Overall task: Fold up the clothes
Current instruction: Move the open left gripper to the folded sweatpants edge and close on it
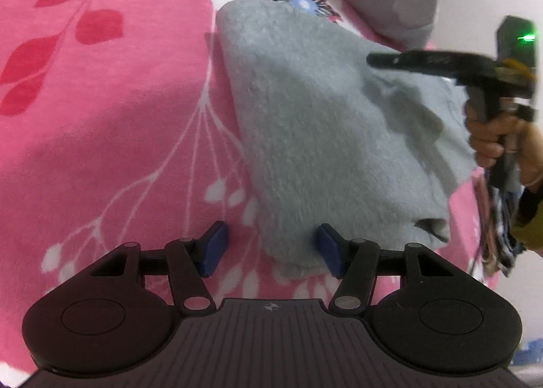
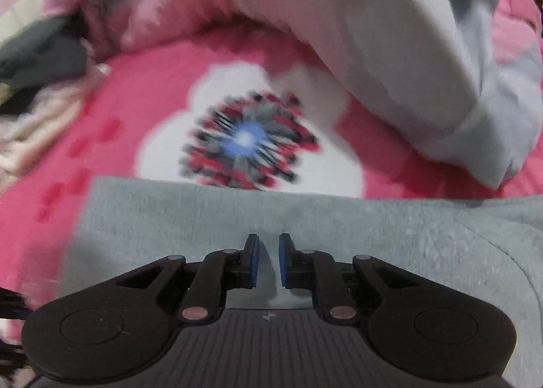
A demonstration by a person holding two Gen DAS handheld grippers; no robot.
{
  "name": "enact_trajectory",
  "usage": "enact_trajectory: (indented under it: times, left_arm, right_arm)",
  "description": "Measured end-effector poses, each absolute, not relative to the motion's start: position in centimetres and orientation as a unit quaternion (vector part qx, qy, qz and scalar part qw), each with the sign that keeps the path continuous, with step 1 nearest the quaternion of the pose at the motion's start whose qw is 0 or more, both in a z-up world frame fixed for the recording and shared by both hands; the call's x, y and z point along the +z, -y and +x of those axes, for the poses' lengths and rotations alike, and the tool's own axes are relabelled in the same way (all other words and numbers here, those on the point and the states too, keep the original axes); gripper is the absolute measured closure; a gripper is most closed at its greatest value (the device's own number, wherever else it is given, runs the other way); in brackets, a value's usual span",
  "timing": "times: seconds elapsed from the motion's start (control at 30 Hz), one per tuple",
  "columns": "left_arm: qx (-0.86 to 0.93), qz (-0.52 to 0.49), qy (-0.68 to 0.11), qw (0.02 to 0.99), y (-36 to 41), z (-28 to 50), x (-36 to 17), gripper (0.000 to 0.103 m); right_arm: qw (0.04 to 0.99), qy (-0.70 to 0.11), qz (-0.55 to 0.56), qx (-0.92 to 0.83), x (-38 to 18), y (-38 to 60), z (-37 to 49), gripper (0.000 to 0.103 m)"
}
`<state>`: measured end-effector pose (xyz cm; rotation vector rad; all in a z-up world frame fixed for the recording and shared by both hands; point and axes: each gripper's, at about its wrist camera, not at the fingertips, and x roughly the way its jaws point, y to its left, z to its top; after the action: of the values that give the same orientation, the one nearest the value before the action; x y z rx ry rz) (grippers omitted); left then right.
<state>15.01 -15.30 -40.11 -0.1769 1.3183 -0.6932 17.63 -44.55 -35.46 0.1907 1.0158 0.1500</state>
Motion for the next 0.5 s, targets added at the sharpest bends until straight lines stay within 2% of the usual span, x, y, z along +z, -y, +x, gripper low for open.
enact_trajectory:
  times: [0.1, 0.2, 0.27, 0.37, 0.5]
  left_arm:
    - [-0.337, -0.079, -0.593, 0.727, 15.0, 15.3, -40.3, 0.044]
    - [-0.355, -0.075, -0.588, 0.723, 14.7, 15.5, -40.5, 0.044]
    - [-0.367, -0.073, -0.585, 0.72, 14.5, 15.6, -40.7, 0.044]
    - [-0.37, -0.065, -0.587, 0.717, 14.5, 15.9, -40.1, 0.045]
    - [-0.364, -0.044, -0.573, 0.733, 14.2, 15.9, -38.3, 0.044]
  right_arm:
    - [0.863, -0.476, 0.108, 0.13, -34.0, 41.6, 17.5, 0.09]
    - [0.848, -0.501, 0.104, 0.14, -37.0, 38.5, 20.1, 0.089]
    - [0.837, -0.525, 0.102, 0.115, -39.5, 38.1, 21.5, 0.092]
    - [0.839, -0.512, 0.161, 0.086, -37.2, 40.0, 20.3, 0.09]
    - [0.848, -0.484, 0.212, 0.035, -31.6, 44.5, 13.9, 0.089]
